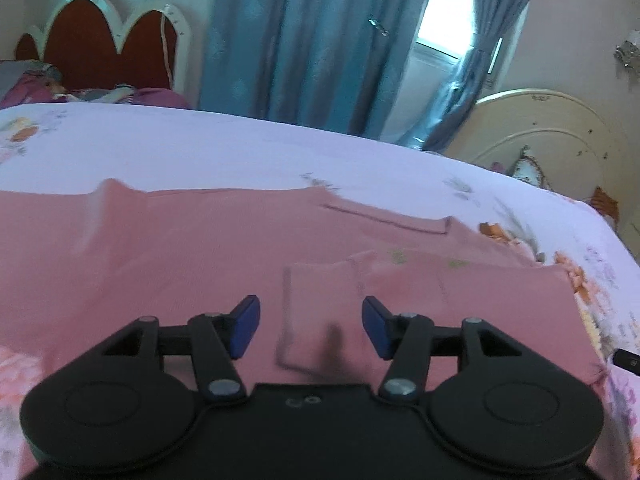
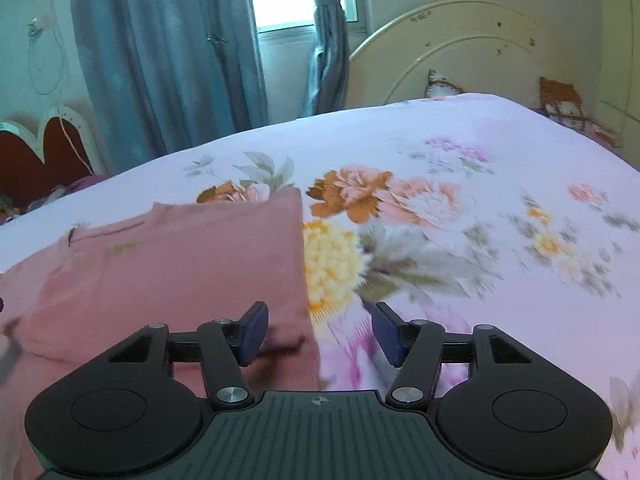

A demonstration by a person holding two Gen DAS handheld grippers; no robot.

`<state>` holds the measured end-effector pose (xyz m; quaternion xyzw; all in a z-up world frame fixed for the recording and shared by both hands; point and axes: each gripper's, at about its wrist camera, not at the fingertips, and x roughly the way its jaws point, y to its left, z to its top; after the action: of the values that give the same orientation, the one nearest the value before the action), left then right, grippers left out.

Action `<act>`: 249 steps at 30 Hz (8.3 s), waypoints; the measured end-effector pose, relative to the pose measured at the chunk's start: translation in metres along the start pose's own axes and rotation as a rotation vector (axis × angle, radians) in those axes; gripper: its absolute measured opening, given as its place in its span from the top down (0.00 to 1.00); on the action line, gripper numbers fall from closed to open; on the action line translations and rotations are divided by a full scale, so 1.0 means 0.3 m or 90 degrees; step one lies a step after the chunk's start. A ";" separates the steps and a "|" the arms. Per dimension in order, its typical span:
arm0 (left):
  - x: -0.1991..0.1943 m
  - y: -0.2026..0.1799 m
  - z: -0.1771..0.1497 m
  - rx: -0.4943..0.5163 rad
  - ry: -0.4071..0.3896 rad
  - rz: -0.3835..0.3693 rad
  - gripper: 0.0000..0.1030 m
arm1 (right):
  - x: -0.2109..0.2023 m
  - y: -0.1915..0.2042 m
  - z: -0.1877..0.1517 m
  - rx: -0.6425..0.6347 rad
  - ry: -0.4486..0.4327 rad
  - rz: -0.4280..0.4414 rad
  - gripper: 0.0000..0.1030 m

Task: Fold small clothes

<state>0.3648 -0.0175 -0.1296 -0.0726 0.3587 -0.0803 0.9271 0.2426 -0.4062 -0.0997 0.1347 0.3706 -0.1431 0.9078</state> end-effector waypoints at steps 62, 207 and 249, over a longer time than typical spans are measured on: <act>0.006 0.077 -0.020 0.062 0.075 0.102 0.41 | 0.216 0.670 -0.057 -0.240 0.059 0.186 0.52; -0.109 0.285 -0.152 0.188 0.015 0.166 0.37 | 0.138 0.395 -0.046 0.026 0.058 0.157 0.70; 0.103 0.300 0.120 0.083 0.007 0.143 0.37 | 0.224 0.342 0.044 0.018 0.087 0.133 0.59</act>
<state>0.4204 0.0668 -0.1409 0.0289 0.3640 0.0003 0.9310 0.3338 -0.3268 -0.1241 0.1944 0.4133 -0.0435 0.8885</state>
